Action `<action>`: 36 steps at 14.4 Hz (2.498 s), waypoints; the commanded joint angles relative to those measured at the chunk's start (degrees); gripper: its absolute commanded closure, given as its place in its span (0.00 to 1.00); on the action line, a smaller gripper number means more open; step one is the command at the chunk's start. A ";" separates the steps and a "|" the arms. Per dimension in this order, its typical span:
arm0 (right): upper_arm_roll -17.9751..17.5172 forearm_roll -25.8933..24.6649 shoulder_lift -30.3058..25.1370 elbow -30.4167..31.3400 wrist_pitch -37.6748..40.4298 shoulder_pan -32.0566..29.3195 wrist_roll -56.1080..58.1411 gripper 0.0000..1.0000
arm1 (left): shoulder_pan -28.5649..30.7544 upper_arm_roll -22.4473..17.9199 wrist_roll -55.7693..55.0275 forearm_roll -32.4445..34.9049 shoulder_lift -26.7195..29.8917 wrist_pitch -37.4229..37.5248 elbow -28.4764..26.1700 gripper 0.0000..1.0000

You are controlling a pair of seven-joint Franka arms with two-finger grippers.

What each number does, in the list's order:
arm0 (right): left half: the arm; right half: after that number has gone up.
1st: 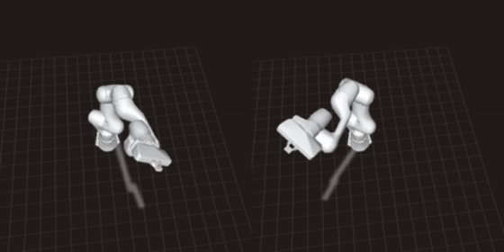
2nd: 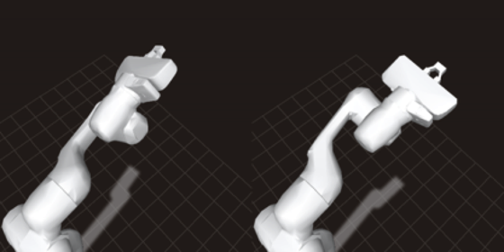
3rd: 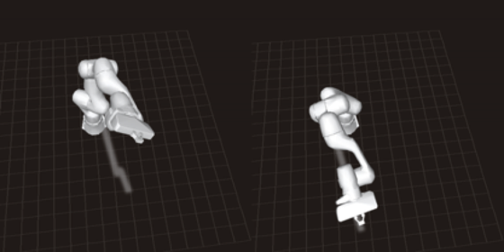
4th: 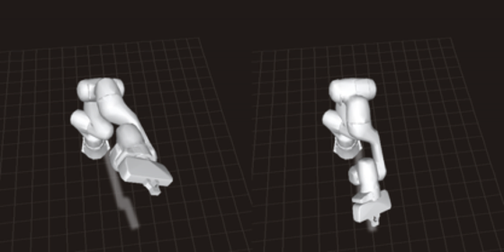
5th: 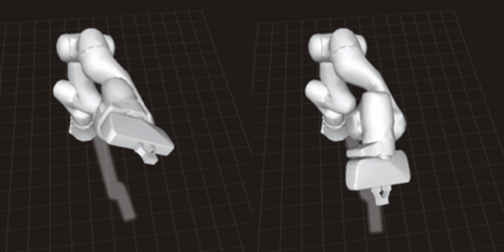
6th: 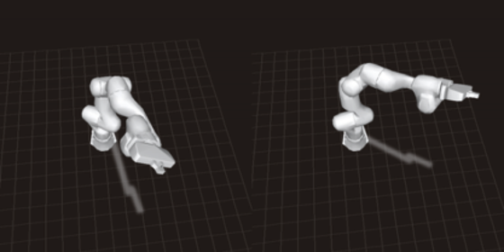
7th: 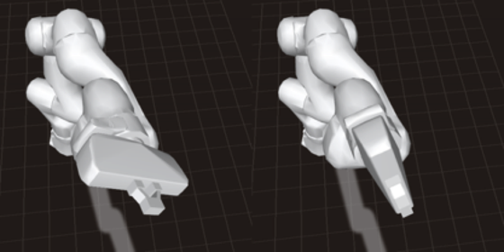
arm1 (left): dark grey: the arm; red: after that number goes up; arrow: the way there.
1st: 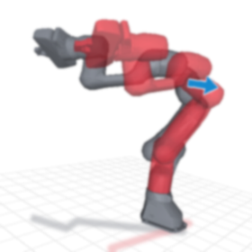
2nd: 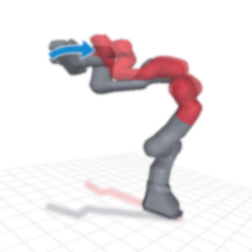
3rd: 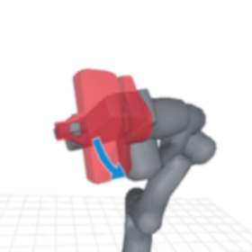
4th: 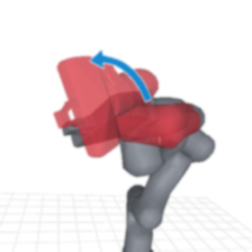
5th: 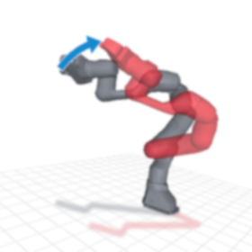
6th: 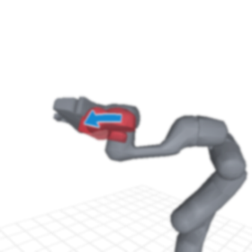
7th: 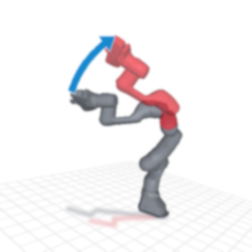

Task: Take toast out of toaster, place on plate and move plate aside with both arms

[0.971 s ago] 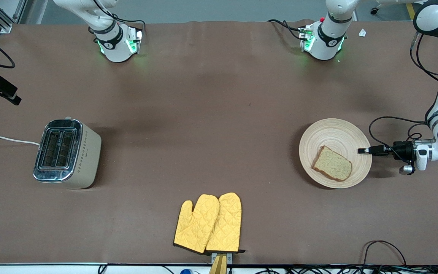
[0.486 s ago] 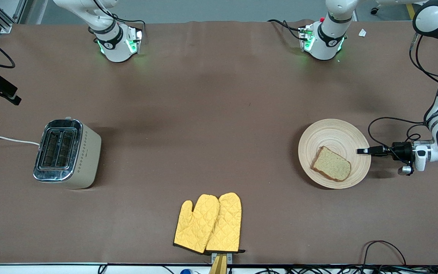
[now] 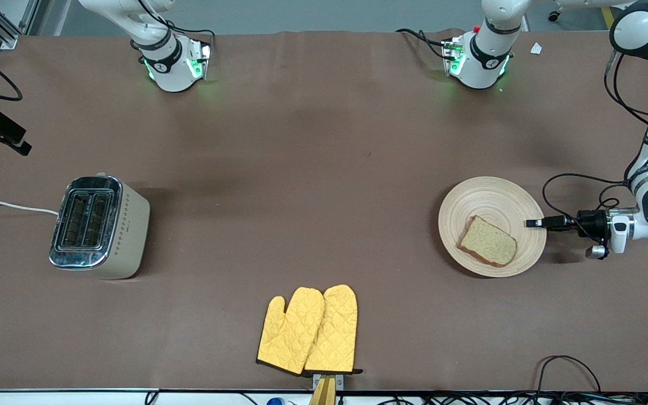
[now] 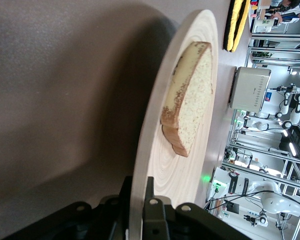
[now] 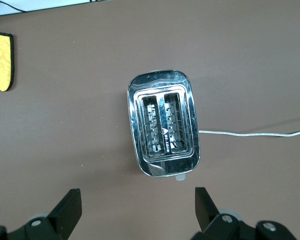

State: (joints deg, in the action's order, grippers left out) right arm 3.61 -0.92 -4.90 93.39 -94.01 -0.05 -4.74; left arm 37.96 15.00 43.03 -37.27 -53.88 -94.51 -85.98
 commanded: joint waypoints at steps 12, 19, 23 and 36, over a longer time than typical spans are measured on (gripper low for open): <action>0.17 0.48 0.41 -0.93 0.32 0.23 0.70 0.00 | -4.99 0.74 -2.15 23.11 2.28 -6.48 6.79 0.00; 0.08 0.48 0.41 -0.93 0.41 0.23 0.70 0.00 | -10.09 4.60 -19.89 37.88 13.61 -6.04 6.79 0.00; 0.08 0.48 0.41 -0.93 0.41 0.23 0.70 0.00 | -14.22 4.87 -27.01 39.64 22.39 -5.43 6.71 0.00; 0.08 0.48 0.41 -0.93 0.32 0.23 0.70 0.00 | -16.87 14.26 -38.72 40.26 45.00 9.34 4.95 0.00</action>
State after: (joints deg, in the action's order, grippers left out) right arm 3.56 -0.92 -4.84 93.26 -94.01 0.00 -4.67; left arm 20.41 27.65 4.93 1.91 -9.99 -85.11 -78.87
